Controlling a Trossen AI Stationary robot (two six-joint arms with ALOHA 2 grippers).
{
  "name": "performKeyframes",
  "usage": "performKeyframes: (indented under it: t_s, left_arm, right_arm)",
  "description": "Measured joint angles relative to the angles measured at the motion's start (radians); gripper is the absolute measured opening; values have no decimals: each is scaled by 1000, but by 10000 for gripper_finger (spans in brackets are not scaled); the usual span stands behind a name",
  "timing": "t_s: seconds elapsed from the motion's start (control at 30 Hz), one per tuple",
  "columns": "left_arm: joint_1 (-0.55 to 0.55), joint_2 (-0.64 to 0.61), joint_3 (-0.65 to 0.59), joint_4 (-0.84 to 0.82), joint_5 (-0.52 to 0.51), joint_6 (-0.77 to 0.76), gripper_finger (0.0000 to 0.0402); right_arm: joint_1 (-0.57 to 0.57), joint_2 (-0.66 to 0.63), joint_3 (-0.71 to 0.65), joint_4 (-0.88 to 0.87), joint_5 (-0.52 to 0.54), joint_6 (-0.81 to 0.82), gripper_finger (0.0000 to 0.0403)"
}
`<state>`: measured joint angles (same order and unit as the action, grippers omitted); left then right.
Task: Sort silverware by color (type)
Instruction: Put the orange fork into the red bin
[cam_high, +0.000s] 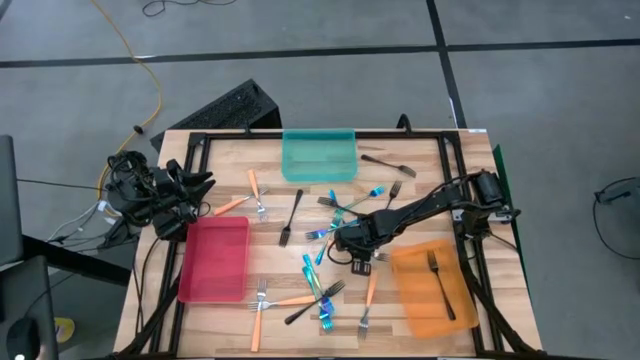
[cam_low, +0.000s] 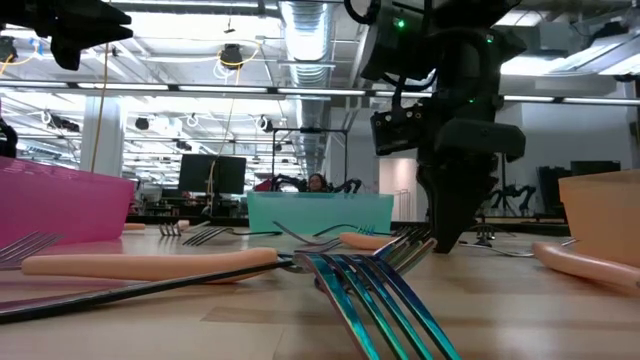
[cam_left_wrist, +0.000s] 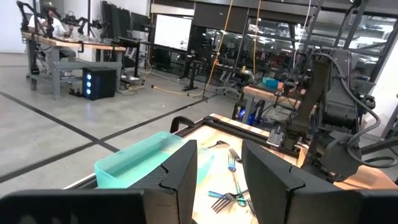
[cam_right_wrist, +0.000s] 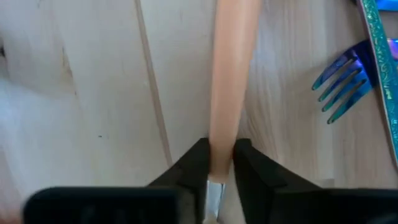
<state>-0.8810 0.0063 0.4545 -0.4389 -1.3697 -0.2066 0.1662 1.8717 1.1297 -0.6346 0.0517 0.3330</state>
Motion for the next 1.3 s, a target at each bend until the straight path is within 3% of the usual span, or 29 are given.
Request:
performKeyframes:
  t_s: [0.07, 0.27, 0.6, 0.77, 1.03, 1.3]
  left_arm:
    - [0, 0, 0, 0, 0, 0, 112]
    - [0, 0, 0, 0, 0, 0, 112]
    - [0, 0, 0, 0, 0, 0, 112]
    - [0, 0, 0, 0, 0, 8, 112]
    - [0, 0, 0, -1, 0, 26, 112]
    - [0, 0, 0, 0, -4, 27, 112]
  right_arm:
    - [-4, 0, 0, 0, 0, 0, 64]
    - [-5, 3, 23, -20, -1, -25, 63]
    - [-82, 6, 188, -175, 1, -202, 63]
    - [-148, 5, 278, -153, 49, -303, 63]
    - [-187, 3, 324, 209, 50, -519, 63]
    - [-182, 44, 323, 651, -58, -836, 63]
